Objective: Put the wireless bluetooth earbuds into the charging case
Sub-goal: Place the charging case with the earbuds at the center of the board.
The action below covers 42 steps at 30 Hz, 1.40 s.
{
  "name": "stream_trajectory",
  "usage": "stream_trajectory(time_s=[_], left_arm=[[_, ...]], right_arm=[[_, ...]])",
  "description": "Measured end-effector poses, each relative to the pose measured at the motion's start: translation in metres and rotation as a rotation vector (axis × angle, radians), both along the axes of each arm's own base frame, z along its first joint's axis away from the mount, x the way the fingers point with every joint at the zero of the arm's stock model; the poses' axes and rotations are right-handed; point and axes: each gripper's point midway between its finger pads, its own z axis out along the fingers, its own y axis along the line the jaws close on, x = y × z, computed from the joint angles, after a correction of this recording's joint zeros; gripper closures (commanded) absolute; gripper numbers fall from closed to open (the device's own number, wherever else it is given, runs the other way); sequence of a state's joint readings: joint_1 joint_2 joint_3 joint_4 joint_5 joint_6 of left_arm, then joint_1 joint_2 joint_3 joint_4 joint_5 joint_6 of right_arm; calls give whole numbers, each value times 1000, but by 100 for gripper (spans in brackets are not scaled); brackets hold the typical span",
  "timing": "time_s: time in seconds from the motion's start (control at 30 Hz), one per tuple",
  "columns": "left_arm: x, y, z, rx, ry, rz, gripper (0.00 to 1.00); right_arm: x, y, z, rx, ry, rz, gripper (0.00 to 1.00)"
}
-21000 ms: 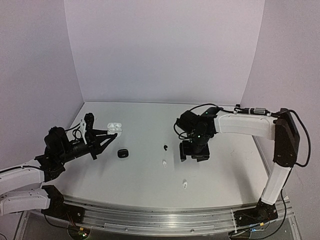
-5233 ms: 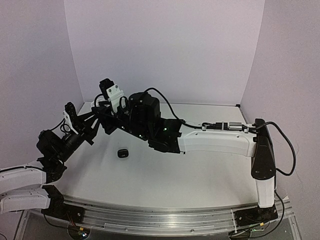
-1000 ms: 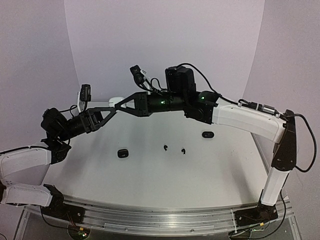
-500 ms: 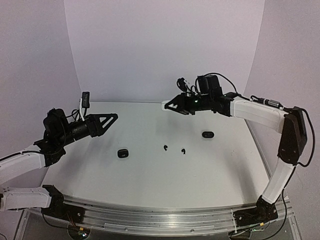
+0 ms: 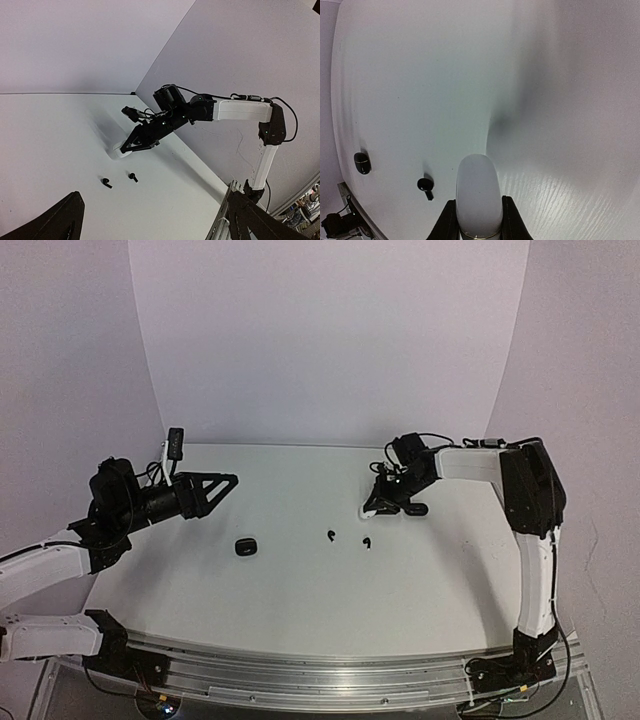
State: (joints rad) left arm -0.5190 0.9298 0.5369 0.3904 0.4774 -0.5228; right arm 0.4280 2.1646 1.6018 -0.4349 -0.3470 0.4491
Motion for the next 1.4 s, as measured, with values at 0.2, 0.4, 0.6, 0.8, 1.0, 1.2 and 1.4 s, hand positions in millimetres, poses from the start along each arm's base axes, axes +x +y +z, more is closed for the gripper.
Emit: stream_trajectory(time_s=[0.2, 0.4, 0.6, 0.8, 1.0, 1.2, 1.4], left_arm=[[0, 0, 0, 1, -2, -1, 1], [0, 0, 0, 1, -3, -1, 1], [0, 0, 0, 1, -3, -1, 0], [0, 0, 0, 1, -3, -2, 1], [0, 0, 0, 1, -3, -2, 1], [-1, -1, 0, 1, -4, -10, 1], [-2, -2, 0, 10, -18, -17, 0]], right_arm=[[6, -20, -11, -19, 32, -25, 88], [16, -27, -19, -3, 53, -29, 66], [23, -26, -24, -12, 54, -25, 60], [25, -27, -29, -26, 61, -31, 59], [28, -31, -29, -53, 53, -43, 55], [27, -31, -29, -75, 53, -46, 50], [31, -33, -22, -119, 34, -55, 46]])
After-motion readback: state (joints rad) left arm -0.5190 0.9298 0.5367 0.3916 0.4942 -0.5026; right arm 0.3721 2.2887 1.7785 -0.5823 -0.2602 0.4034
